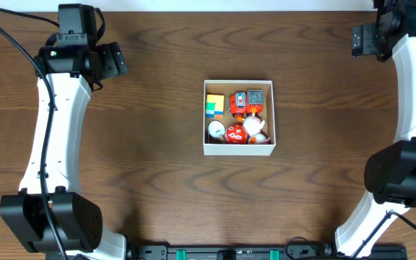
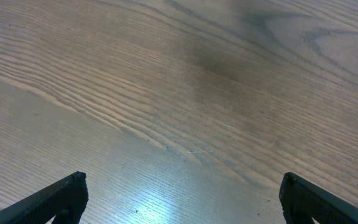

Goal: Pack container

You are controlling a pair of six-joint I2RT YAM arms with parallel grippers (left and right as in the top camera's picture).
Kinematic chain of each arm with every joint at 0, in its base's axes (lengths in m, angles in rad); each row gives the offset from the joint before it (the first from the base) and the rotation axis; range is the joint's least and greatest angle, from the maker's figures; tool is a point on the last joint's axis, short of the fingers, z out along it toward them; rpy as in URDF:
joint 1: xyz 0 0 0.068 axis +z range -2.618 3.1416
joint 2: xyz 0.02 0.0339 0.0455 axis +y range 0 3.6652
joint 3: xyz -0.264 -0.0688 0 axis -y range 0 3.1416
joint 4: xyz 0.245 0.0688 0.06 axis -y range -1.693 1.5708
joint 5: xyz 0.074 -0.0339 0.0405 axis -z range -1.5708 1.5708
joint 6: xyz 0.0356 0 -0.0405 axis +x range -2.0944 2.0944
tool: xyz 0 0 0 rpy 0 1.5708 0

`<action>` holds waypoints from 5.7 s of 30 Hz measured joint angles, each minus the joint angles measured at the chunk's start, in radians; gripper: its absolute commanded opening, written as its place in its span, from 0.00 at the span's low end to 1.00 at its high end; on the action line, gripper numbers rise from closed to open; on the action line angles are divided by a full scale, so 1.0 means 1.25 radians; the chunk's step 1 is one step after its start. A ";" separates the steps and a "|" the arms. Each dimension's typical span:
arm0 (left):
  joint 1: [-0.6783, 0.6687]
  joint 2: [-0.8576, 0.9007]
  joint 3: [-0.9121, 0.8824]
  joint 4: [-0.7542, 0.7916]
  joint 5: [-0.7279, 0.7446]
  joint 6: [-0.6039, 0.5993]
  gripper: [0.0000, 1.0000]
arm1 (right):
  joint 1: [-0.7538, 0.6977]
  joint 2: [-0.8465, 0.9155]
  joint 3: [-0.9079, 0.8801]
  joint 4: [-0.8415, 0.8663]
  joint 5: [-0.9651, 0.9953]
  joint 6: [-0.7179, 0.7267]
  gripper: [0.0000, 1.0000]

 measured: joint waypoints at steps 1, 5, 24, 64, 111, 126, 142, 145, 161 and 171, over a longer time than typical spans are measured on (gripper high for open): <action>0.000 0.000 0.000 0.000 0.000 0.000 0.98 | 0.000 0.000 0.000 0.000 0.000 0.000 0.99; 0.000 0.000 0.000 0.000 0.000 0.000 0.98 | 0.000 0.000 0.000 0.000 0.000 0.000 0.99; 0.000 0.000 0.000 0.000 0.000 0.000 0.98 | 0.000 -0.034 0.000 0.071 -0.065 0.072 0.99; 0.000 0.000 -0.001 0.000 0.000 0.000 0.98 | 0.132 -1.383 -1.517 0.887 -0.147 0.138 0.99; 0.000 0.000 -0.001 -0.001 0.000 0.000 0.98 | 0.132 -1.593 -1.573 0.605 -0.149 0.076 0.99; 0.000 0.000 -0.001 -0.001 0.000 0.000 0.98 | 0.132 -1.593 -1.573 0.605 -0.149 0.072 0.99; 0.000 0.000 -0.001 0.000 0.000 0.000 0.98 | 0.132 -1.593 -1.573 0.605 -0.149 0.072 0.99; 0.000 0.000 -0.001 0.000 0.000 0.000 0.98 | 0.132 -1.593 -1.573 0.605 -0.149 0.072 0.99; 0.000 0.000 -0.001 0.001 0.000 0.000 0.98 | 0.132 -1.593 -1.573 0.605 -0.149 0.072 0.99; 0.000 0.000 -0.001 0.043 0.000 0.000 0.98 | 0.132 -1.593 -1.573 0.605 -0.149 0.072 0.99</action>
